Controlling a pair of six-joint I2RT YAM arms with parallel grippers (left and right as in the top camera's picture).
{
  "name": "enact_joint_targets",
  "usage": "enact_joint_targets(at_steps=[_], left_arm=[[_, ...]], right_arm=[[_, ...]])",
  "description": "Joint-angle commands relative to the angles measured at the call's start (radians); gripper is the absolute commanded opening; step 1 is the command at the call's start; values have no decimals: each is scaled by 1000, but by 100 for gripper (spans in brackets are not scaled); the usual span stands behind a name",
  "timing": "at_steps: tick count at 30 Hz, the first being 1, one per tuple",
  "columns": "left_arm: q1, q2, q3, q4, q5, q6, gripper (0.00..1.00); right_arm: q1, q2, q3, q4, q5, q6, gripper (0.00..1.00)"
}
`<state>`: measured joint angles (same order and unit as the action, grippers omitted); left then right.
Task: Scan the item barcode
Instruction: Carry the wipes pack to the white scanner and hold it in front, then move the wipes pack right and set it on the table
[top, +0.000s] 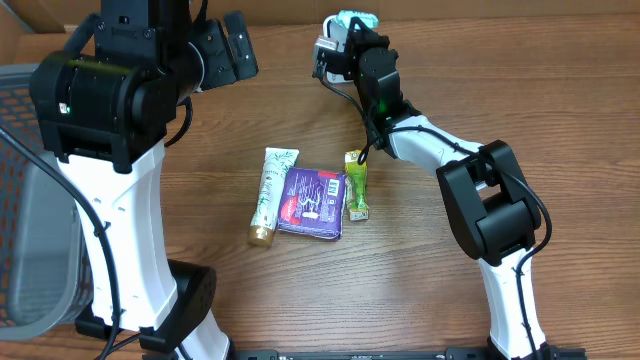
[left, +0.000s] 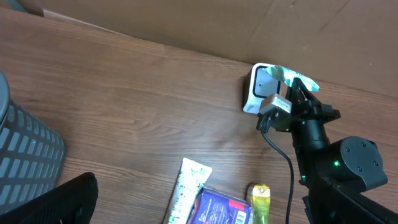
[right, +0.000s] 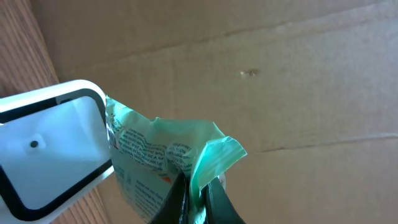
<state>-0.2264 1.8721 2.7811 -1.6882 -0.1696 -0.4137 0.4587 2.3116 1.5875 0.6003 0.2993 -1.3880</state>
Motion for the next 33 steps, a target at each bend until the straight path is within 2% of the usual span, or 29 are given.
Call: enact_joint_targets(at_steps=[1,8,20,25,29,33], left_arm=[[5,5,-5,-1,-14,-10,100],[5,5,-5,-1,-14,-11,99],[5,5,-5,-1,-14,-10,100],[5,5,-5,-1,-14,-10,100],[5,5,-5,-1,-14,-10,99],[5,5,-5,-1,-14,-10,99]], right_arm=[[4,-6,10,-5,-14,3,4],[5,-6,10,-45,-13,2,4],[31,-27,10,225,45,-42,4],[53,-135,2,49,80,10,4],[65,-270,-5,-154,107,276,4],[77,-456,-5,-482,19,523,4]])
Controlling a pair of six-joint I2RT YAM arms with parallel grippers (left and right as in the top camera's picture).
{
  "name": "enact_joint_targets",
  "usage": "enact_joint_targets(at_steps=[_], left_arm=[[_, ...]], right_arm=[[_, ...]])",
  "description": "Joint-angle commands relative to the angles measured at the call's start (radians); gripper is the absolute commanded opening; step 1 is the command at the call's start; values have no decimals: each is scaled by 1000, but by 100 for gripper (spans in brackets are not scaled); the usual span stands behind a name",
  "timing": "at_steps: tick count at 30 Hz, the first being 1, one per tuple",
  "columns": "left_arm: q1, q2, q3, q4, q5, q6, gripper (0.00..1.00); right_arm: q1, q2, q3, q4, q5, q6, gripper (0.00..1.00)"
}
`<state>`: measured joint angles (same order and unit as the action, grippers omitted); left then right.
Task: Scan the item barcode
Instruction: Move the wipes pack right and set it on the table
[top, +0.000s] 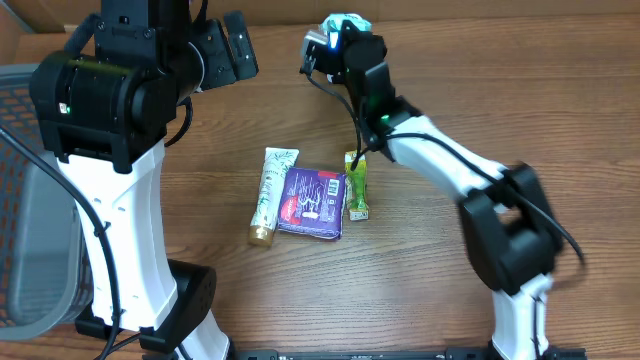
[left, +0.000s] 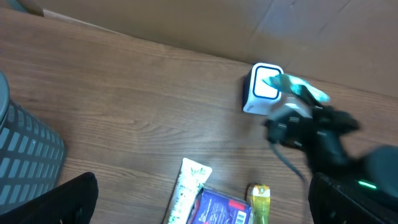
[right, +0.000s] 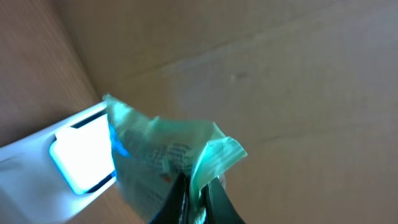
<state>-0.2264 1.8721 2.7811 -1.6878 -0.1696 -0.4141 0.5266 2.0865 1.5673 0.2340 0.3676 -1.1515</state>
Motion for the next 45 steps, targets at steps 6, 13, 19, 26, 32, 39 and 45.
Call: enact_joint_targets(at_steps=[6,13,19,26,32,39,45], left_arm=[[5,5,-5,-2,-14,-10,99],[5,5,-5,-2,-14,-10,100],[5,5,-5,-2,-14,-10,99],[5,5,-5,-2,-14,-10,100],[5,5,-5,-2,-14,-10,99],[5,5,-5,-2,-14,-10,99],[5,5,-5,-2,-14,-10,99]], right_arm=[[-17,-470,16,-570,-126,896,4],[-165,-556,14,-1082,-81,1300,4],[-415,-486,-62,-1153,-299,1504,4],[-703,-373,-165,-1086,-521,1624,4],[-850,-272,-230,-1038,-615,1662,4],[-893,-249,-254,-1076,-605,1587,30],[-888,-254,-194,-1202,-610,1562,60]])
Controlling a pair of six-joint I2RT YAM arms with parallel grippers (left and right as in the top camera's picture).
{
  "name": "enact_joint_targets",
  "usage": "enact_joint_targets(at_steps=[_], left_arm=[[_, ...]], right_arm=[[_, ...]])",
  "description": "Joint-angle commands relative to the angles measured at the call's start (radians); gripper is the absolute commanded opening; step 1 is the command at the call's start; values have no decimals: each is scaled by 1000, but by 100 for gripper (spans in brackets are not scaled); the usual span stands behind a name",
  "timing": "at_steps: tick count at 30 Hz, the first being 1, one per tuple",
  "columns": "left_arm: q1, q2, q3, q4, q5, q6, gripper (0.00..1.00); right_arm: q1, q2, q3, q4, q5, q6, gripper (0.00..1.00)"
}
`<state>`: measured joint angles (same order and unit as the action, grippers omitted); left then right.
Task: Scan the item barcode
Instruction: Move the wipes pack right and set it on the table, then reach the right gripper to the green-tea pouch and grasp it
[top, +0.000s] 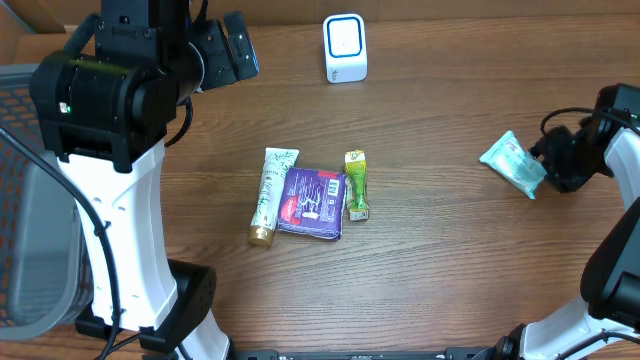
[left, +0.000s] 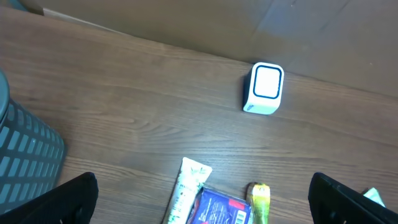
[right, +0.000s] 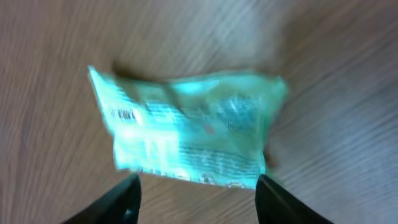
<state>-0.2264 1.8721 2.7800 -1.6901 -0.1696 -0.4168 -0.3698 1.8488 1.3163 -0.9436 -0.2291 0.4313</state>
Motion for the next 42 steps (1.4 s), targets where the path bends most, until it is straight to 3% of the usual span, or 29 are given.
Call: enact_joint_targets(at_steps=[1,6,10,15,18,26,31,42], left_arm=[[5,5,-3,1,-14,-7,99],[5,5,-3,1,-14,-7,100],[5,5,-3,1,-14,-7,99],[5,5,-3,1,-14,-7,100],[5,5,-3,1,-14,-8,100],[5,5,-3,1,-14,-8,99],[5,5,-3,1,-14,-7,100],[4,5,-3,1,-14,-7,100]], right_arm=[[16,-19,79,-50,-24,-32,60],[137,-47,214,-146,-150,-279,64],[282,-47,254,-138,-166,-309,59],[480,-39,254,-86,-164,-304,27],[582,-37,254,-61,-122,-260,15],[777,-37,239,-56,-55,-192,14],[863,-34,174,0,-56,-191,7],[887,-31,26,71,-186,-166,4]])
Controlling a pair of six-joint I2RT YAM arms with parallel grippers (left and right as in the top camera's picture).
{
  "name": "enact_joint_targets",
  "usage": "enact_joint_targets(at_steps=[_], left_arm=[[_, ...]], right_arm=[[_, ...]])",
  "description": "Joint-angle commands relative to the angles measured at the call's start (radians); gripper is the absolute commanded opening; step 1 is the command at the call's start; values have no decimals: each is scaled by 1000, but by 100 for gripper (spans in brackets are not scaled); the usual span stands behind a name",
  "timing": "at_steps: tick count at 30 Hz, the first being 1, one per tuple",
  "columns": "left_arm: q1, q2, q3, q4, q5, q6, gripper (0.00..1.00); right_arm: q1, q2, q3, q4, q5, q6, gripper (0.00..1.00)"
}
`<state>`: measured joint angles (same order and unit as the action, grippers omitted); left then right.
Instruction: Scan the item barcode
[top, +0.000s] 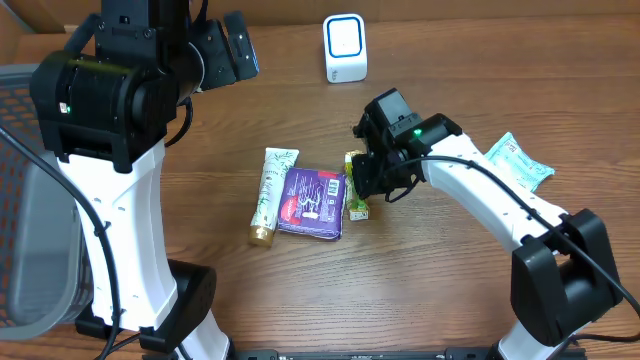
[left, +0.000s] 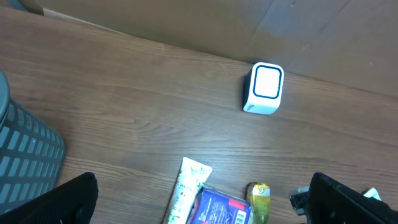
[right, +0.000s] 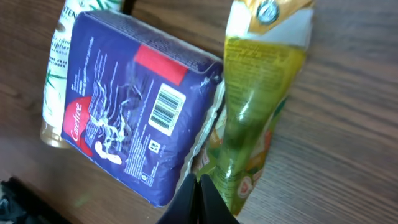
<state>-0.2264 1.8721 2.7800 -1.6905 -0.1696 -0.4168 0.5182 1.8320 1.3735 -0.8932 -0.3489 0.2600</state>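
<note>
The white barcode scanner stands at the back of the table, also in the left wrist view. A teal packet lies flat at the right. In the middle lie a white tube, a purple pack and a green-yellow pouch. My right gripper is low over the pouch. In its own view the right gripper is shut, tips at the seam between the purple pack and the pouch. My left gripper is open, high at the back left.
A grey mesh basket stands off the table's left side. A cardboard wall runs behind the scanner. The left arm's tall white column rises at the front left.
My right gripper was open at the right beside the teal packet. Now it is shut in the middle, over the green-yellow pouch. The teal packet stays on the table at the right.
My right gripper held the teal packet against the scanner's face, and a moment later the scanner glowed blue. Then the packet lay at the table's right with the gripper open by it. Now the gripper is shut at the green-yellow pouch. The left arm never moved.
</note>
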Motion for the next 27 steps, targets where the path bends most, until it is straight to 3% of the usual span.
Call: enact_joint_targets(at_steps=[1,13,20,27], left_arm=[[4,5,-3,1,-14,-7,99],[2,5,-3,1,-14,-8,100],[4,5,-3,1,-14,-7,100],[3,5,-3,1,-14,-8,100]], right_arm=[[-1,-14,-39,26,-73,6,4],[-1,-14,-90,43,-70,-2,4],[-3,13,-146,110,-7,-1,4],[-72,18,-146,70,91,30,4]])
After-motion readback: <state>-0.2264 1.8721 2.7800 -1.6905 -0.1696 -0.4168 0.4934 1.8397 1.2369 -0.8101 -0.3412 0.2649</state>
